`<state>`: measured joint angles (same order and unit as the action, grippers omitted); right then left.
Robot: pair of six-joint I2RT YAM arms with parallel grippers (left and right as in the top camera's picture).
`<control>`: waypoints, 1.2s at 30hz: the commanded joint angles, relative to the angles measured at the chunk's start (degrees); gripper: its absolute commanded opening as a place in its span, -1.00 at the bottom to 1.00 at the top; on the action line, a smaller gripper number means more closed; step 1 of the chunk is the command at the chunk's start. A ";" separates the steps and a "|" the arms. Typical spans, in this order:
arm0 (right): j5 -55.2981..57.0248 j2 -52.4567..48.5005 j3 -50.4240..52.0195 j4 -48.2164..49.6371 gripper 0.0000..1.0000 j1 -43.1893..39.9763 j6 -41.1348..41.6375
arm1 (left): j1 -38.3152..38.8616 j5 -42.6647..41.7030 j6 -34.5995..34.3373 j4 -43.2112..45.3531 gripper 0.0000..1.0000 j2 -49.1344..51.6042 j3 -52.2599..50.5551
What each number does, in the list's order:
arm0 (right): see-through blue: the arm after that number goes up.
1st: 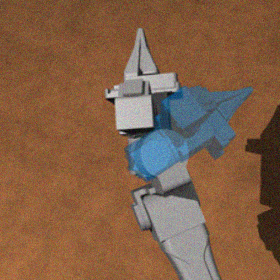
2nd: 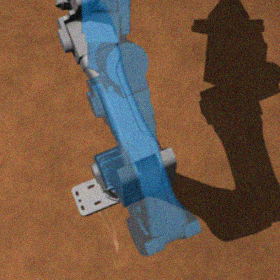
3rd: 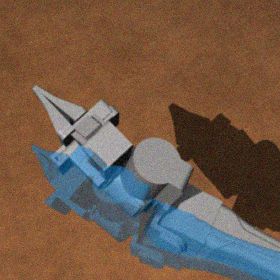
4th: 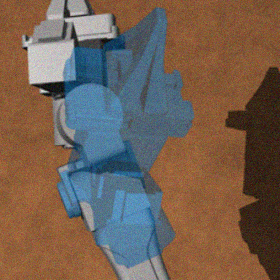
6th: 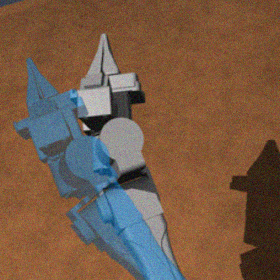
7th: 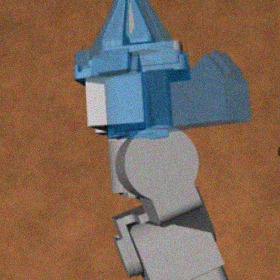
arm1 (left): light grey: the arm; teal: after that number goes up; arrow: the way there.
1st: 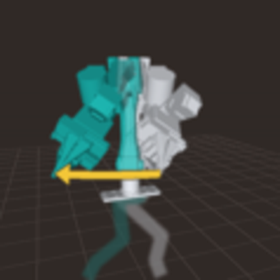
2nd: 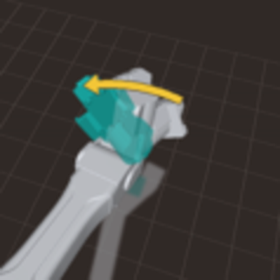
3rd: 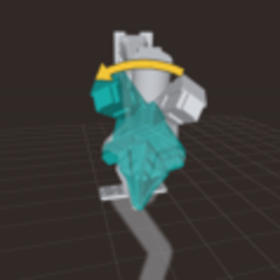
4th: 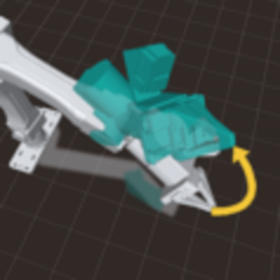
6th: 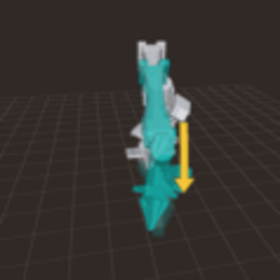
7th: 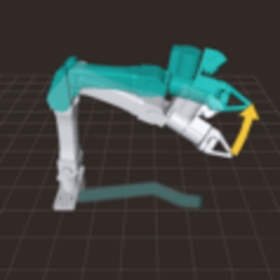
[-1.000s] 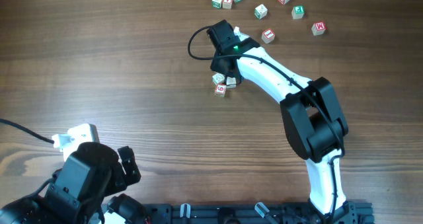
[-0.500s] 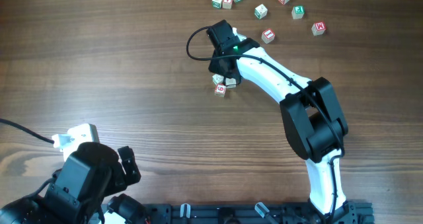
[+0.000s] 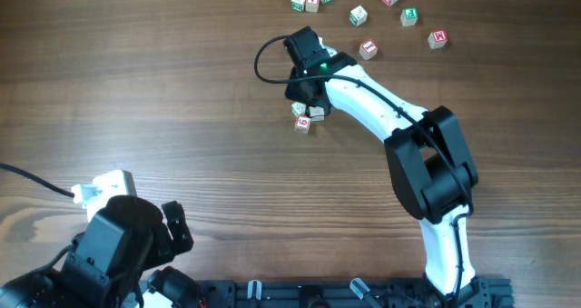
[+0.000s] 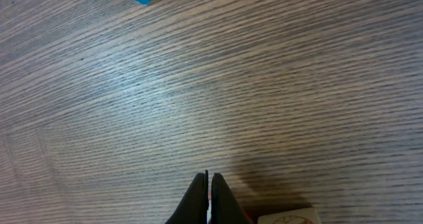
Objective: Form a circle
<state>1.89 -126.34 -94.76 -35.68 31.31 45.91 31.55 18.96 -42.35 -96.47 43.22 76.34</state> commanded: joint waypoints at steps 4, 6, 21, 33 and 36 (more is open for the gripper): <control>-2.01 -0.85 -0.37 0.76 -0.91 0.00 -1.99 | -0.26 -0.07 -0.72 -0.02 1.00 -0.11 -0.11; -2.03 -0.85 -0.37 0.92 -0.91 0.02 -2.05 | -0.26 -0.07 -0.72 -0.02 1.00 -0.11 -0.11; 5.73 -0.63 -1.27 -3.23 -0.91 -2.25 6.60 | -0.26 -0.07 -0.72 -0.02 1.00 -0.11 -0.11; 2.38 -0.66 -1.25 -2.43 -0.91 -0.13 2.08 | -0.26 -0.07 -0.72 -0.02 1.00 -0.11 -0.11; 1.99 -0.66 -1.25 -2.47 -0.91 -0.13 2.05 | -0.26 -0.07 -0.72 -0.02 1.00 -0.11 -0.11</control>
<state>4.91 -126.34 -95.04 -38.28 31.24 49.12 31.55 18.96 -42.35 -96.47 43.22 76.34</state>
